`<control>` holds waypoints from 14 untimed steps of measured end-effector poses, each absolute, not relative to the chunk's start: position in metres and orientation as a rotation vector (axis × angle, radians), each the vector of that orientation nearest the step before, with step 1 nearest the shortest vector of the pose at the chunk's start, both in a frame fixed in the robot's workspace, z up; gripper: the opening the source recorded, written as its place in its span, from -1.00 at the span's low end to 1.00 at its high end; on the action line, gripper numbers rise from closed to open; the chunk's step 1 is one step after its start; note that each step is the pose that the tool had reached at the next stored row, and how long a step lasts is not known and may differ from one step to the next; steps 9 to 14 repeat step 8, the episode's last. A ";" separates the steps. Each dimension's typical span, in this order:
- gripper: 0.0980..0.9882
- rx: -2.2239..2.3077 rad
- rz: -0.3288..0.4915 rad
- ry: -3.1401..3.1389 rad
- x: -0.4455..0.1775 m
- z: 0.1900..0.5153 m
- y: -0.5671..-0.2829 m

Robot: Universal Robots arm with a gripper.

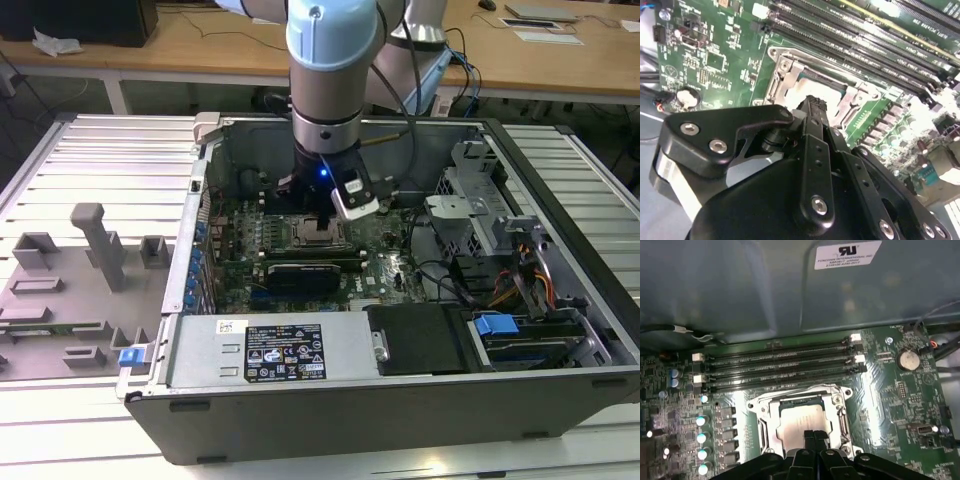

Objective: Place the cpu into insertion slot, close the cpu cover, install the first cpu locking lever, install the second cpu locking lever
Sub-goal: 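Install the second cpu locking lever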

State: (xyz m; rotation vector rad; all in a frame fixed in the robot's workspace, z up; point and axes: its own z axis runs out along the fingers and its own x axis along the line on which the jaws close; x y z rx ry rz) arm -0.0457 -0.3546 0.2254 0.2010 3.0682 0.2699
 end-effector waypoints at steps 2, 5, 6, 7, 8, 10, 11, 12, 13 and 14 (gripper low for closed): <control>-0.98 0.201 0.264 3.068 -0.046 0.227 -0.354; -0.98 0.201 0.263 3.069 -0.046 0.227 -0.354; -0.98 0.201 0.263 3.068 -0.046 0.227 -0.354; -0.98 0.201 0.263 3.068 -0.046 0.227 -0.354; -0.98 0.201 0.263 3.068 -0.046 0.227 -0.354; -0.98 0.201 0.263 3.068 -0.046 0.227 -0.354; -0.98 0.201 0.263 3.068 -0.046 0.227 -0.354; -0.98 0.201 0.263 3.068 -0.046 0.227 -0.354; -0.98 0.201 0.263 3.068 -0.046 0.227 -0.354; -0.98 0.201 0.263 3.068 -0.046 0.227 -0.354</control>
